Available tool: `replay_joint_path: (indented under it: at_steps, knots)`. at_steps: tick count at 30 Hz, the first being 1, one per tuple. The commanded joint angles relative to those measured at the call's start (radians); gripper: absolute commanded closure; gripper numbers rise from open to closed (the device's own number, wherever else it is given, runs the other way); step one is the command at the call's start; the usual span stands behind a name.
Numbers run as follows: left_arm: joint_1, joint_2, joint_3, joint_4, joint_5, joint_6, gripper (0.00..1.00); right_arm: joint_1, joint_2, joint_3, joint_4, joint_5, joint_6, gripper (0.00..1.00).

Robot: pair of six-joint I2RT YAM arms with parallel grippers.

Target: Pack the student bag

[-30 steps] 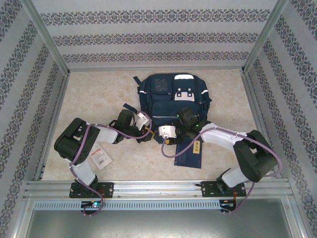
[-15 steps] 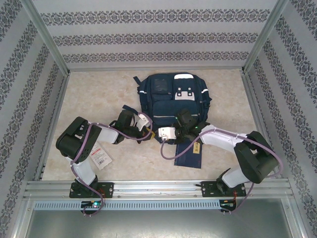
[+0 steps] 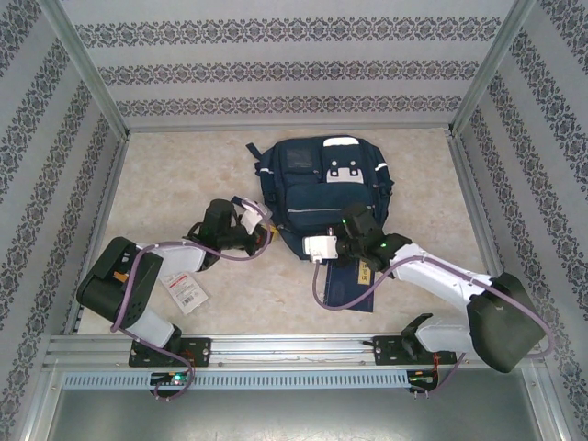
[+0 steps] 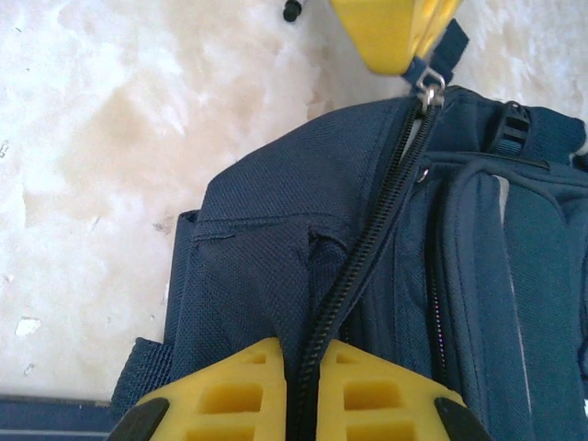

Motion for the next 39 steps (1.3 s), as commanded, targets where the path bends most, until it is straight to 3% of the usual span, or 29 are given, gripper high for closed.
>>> replay_joint_path:
  at_steps: [1, 6, 12, 16, 24, 26, 27, 29, 32, 35, 39]
  knots:
    - [0.07, 0.02, 0.025, -0.038, -0.145, -0.079, 1.0, -0.025, -0.075, -0.011, -0.008, 0.008, -0.005, 0.95]
    - [0.113, 0.105, 0.116, -0.073, -0.188, -0.119, 1.0, -0.039, -0.16, -0.025, -0.036, -0.011, -0.006, 0.95]
    - [0.119, 0.197, 0.295, -0.252, -0.311, -0.192, 1.0, -0.039, -0.228, -0.037, -0.063, -0.025, -0.009, 0.96]
    - [0.127, 0.259, 0.373, -0.319, -0.331, -0.206, 1.0, -0.036, -0.264, -0.054, -0.062, -0.047, -0.006, 0.97]
    - [0.148, 0.302, 0.445, -0.391, -0.409, -0.255, 1.0, -0.003, -0.316, -0.094, -0.073, -0.08, -0.033, 0.97]
    - [0.152, 0.302, 0.452, -0.39, -0.404, -0.264, 1.0, 0.004, -0.322, -0.102, -0.072, -0.089, -0.032, 0.89]
    - [0.155, 0.293, 0.446, -0.378, -0.372, -0.268, 0.97, 0.008, -0.322, -0.109, -0.069, -0.087, -0.024, 0.75]
    - [0.155, 0.254, 0.413, -0.327, -0.314, -0.282, 0.81, 0.012, -0.324, -0.115, -0.069, -0.094, 0.002, 0.6]
    - [0.155, 0.161, 0.363, -0.265, -0.26, -0.356, 0.72, 0.012, -0.338, -0.083, -0.129, -0.144, 0.124, 0.47]
    - [0.154, 0.068, 0.379, -0.363, -0.213, -0.389, 0.69, 0.017, -0.359, -0.015, -0.242, -0.153, 0.319, 0.4]
    - [0.153, -0.033, 0.416, -0.596, -0.182, -0.463, 0.66, 0.022, -0.393, 0.074, -0.238, 0.082, 0.881, 0.32]
